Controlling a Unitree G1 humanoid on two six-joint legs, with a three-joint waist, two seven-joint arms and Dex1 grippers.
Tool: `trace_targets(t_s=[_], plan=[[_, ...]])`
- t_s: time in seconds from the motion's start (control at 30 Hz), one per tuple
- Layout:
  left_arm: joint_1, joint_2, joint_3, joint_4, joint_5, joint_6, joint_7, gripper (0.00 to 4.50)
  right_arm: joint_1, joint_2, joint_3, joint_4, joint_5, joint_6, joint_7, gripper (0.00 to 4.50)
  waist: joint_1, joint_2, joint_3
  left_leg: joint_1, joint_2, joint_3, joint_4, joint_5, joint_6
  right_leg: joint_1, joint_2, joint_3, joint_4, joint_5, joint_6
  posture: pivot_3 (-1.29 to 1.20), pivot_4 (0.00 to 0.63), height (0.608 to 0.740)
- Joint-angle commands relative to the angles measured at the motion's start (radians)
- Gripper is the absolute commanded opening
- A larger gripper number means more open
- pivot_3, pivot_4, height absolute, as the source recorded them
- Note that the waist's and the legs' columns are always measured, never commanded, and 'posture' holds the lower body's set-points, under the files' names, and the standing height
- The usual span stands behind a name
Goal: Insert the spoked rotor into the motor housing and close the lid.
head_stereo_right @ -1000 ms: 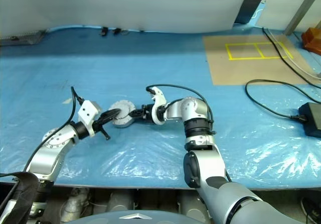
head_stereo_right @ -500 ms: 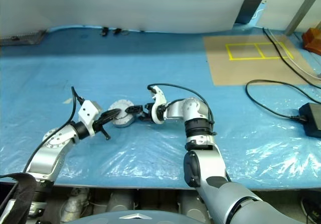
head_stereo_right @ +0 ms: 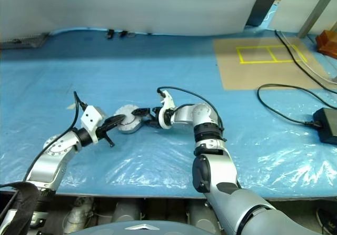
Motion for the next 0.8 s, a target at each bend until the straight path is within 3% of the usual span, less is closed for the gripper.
trace_targets(t_s=[0.03, 0.27, 0.37, 0.6, 0.8], plan=[[0.007, 0.005, 0.001, 0.031, 0.017, 0.012, 0.006, 0.0, -0.056, 0.149, 0.016, 0.003, 0.017, 0.01, -0.028, 3.95, 0.0, 0.0, 0.0, -0.002, 0.0, 0.0, 0.0, 0.0, 0.0, -0.002, 0.0, 0.0, 0.0, 0.0, -0.001, 0.0, 0.15, 0.74], [0.005, 0.003, 0.002, 0.031, 0.016, 0.008, 0.008, 0.0, -0.068, 0.148, 0.013, 0.035, 0.042, -0.023, -0.03, 3.95, 0.0, 0.0, 0.0, -0.004, 0.0, 0.0, 0.0, 0.0, 0.0, -0.004, 0.0, 0.0, 0.0, 0.0, -0.001, 0.0, 0.15, 0.74], [0.02, 0.006, 0.004, 0.025, 0.015, 0.005, 0.006, 0.0, -0.066, 0.149, 0.005, 0.032, 0.066, -0.025, -0.019, 3.33, 0.0, 0.0, 0.0, -0.004, 0.0, 0.0, 0.0, 0.0, 0.0, -0.004, 0.0, 0.0, 0.0, 0.0, -0.001, 0.0, 0.15, 0.74], [0.043, 0.006, 0.011, 0.013, 0.013, 0.008, 0.003, 0.0, -0.06, 0.145, 0.016, 0.023, 0.089, -0.021, -0.018, 1.12, 0.001, 0.0, 0.0, -0.008, 0.0, 0.0, 0.0, 0.0, 0.0, -0.008, 0.001, 0.0, 0.0, 0.001, -0.001, 0.0, 0.15, 0.74], [0.042, 0.004, 0.01, 0.01, 0.013, 0.012, 0.002, 0.0, -0.057, 0.142, 0.036, 0.019, 0.093, -0.01, -0.013, 1.06, 0.001, 0.0, 0.0, -0.008, 0.0, 0.0, 0.0, 0.0, 0.0, -0.007, 0.001, 0.0, 0.0, 0.001, -0.001, 0.0, 0.15, 0.74]])
